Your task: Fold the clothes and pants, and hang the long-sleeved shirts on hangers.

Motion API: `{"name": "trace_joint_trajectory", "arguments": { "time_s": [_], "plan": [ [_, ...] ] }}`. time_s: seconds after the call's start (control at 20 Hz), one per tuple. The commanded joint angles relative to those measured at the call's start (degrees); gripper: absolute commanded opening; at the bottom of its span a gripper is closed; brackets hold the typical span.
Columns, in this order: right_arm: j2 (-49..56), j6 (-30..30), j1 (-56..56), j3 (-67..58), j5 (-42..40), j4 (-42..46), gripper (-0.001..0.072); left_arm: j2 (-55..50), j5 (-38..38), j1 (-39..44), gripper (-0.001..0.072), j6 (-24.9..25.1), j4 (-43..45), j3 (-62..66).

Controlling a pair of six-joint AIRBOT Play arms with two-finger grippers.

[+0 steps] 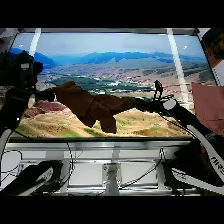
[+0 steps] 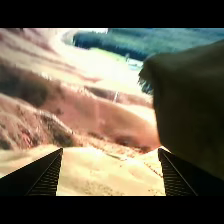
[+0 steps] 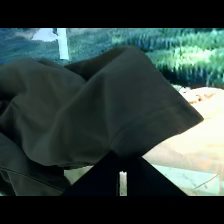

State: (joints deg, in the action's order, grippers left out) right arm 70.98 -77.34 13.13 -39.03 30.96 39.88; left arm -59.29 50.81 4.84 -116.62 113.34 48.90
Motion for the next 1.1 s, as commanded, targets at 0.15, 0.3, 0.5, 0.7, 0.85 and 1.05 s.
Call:
{"name": "trace_joint_trajectory", "arguments": {
  "time_s": [0.15, 0.3, 0.5, 0.7, 0.85, 1.05],
  "plan": [
    [-1.33, 0.07, 0.07, -0.02, -0.09, 1.07, 0.0019, -7.43, -9.09, -3.43, 0.0713, -7.67, -6.99, -2.54],
    [-1.33, 0.07, 0.07, -0.02, -0.11, 1.07, 0.0019, -11.76, -16.22, -3.63, 0.0697, -7.63, -14.27, -2.47],
    [-1.33, 0.07, 0.07, -0.02, -0.13, 1.77, 0.0019, -14.43, -20.20, -3.63, 0.0245, -7.48, -23.08, -2.47],
    [-1.33, 0.07, 0.07, -0.02, -0.17, 2.58, 0.0019, -14.27, -20.02, -3.80, 0.0233, -7.50, -20.61, -2.47],
    [-1.33, 0.07, 0.07, -0.02, -0.13, 2.58, 0.0019, -13.60, -15.76, -4.00, 0.0233, -7.43, -15.54, -2.47],
    [-1.33, 0.07, 0.07, -0.02, -0.13, 2.58, 0.0019, -11.41, -9.20, -4.02, 0.0630, -5.62, -9.49, -2.45]
  ]
}}
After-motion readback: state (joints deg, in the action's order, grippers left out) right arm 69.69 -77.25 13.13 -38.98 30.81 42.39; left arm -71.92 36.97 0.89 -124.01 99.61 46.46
